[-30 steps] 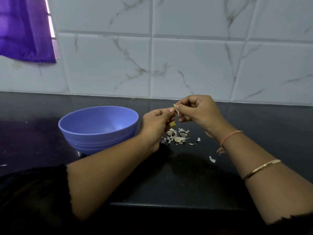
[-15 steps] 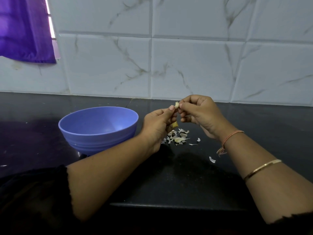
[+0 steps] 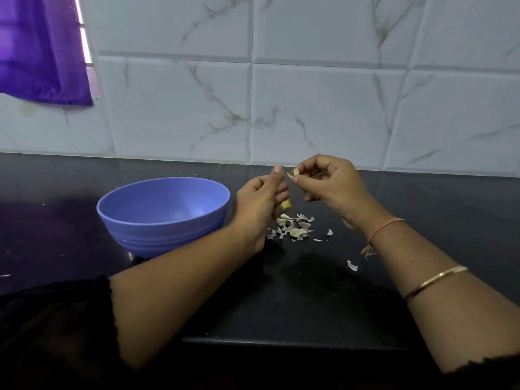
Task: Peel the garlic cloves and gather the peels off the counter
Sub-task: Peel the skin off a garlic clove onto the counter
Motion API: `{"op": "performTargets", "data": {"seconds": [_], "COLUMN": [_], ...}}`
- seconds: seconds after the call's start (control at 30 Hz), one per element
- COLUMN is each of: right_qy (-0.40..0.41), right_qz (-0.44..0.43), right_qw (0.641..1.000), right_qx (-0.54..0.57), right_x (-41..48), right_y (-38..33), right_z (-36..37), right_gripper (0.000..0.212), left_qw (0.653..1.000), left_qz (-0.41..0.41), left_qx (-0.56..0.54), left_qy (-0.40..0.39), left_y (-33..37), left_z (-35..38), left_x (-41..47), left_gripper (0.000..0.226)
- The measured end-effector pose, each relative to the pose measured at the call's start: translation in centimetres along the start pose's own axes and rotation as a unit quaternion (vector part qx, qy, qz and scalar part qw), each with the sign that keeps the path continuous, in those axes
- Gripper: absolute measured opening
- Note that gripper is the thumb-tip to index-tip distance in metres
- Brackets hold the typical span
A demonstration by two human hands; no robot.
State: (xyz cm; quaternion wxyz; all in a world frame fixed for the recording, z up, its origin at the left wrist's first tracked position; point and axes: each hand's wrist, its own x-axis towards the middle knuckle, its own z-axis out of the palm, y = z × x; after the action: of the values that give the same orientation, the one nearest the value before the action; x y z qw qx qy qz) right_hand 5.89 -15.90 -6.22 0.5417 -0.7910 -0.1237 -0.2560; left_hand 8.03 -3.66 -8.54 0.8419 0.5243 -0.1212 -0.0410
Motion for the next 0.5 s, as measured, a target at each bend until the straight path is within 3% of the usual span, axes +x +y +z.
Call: {"op": "performTargets", "data": {"seconds": [0.2,0.5], "right_qy": [-0.023,-0.034], "right_qz": [-0.008,0.058], "right_qw": [0.999,0.995], "right_qx": [-0.034,0.077], "right_x": [0.01,-0.13], "right_y": [0.19,-0.14], "right_z": [0.13,-0.01], "right_gripper": [0.005,0.004], "left_qw": [0.999,1.0], "left_qz": [0.012,0.023], "left_qx": [0.031,0.004], "left_qy": [-0.025,0.003], "left_y": [-0.1,-0.32], "left_z": [-0.42,-0.15], "left_x": [-0.08,0.3], "left_gripper": [0.006,0.011]}}
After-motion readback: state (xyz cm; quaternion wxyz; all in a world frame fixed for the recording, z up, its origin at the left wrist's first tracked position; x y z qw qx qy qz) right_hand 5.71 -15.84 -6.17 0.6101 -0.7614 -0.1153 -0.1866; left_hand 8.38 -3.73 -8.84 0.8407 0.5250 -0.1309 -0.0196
